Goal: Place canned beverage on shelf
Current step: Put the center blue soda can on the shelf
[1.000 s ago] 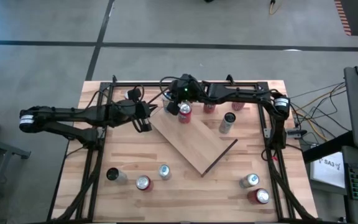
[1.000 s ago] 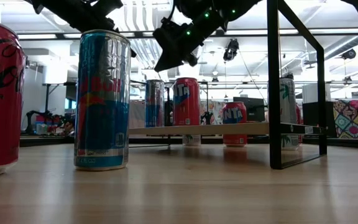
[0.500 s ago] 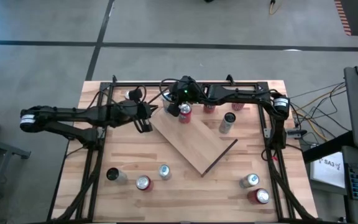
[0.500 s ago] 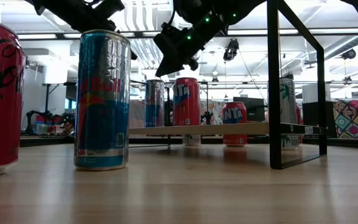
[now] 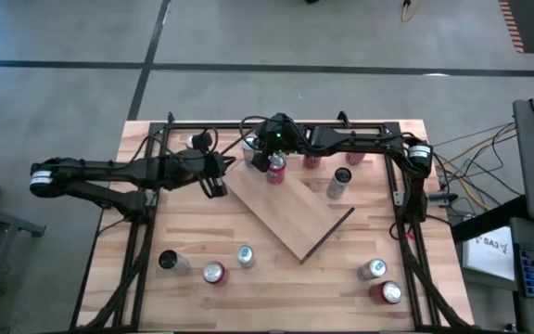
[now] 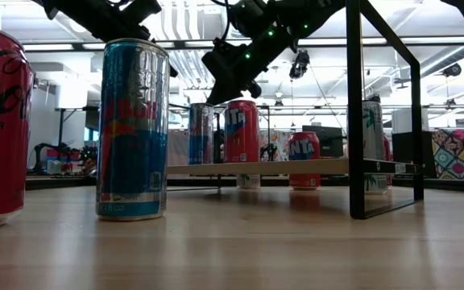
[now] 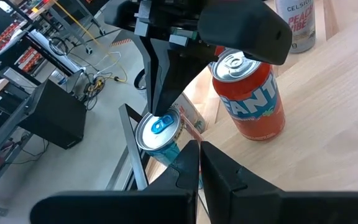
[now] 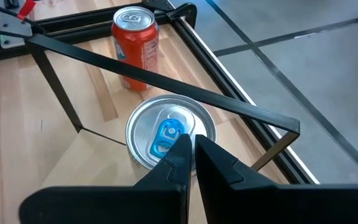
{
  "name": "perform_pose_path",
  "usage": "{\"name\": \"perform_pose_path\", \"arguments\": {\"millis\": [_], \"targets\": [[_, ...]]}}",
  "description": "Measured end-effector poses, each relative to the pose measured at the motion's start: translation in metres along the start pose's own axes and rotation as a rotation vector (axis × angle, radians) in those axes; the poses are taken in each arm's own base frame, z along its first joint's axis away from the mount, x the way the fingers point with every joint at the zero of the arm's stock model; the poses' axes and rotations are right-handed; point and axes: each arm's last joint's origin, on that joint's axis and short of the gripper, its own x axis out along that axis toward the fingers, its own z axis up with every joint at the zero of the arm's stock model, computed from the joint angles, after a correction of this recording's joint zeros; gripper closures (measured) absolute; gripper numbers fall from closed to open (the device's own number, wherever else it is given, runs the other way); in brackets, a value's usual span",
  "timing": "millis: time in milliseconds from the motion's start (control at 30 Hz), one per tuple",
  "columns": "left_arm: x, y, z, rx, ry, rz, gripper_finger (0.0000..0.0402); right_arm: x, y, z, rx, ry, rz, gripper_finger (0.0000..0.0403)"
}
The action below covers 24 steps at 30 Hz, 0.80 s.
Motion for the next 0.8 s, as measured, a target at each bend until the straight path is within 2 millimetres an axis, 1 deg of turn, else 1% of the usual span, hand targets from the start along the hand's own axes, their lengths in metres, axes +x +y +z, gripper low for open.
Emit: {"name": "perform_pose_path", "arguments": {"millis": [367,800], "targets": [[0.0,0.0,0.0,0.0,0.0,0.0,0.0402,-0.0015,-0.0011,0.0005,-0.004,0.013,-0.047,0.039],[0.0,0.0,0.0,0.0,0.0,0.0,0.0402,-0.002,-0.0012,0.0007,-0.013,0.02,-0.048,0.039]]}}
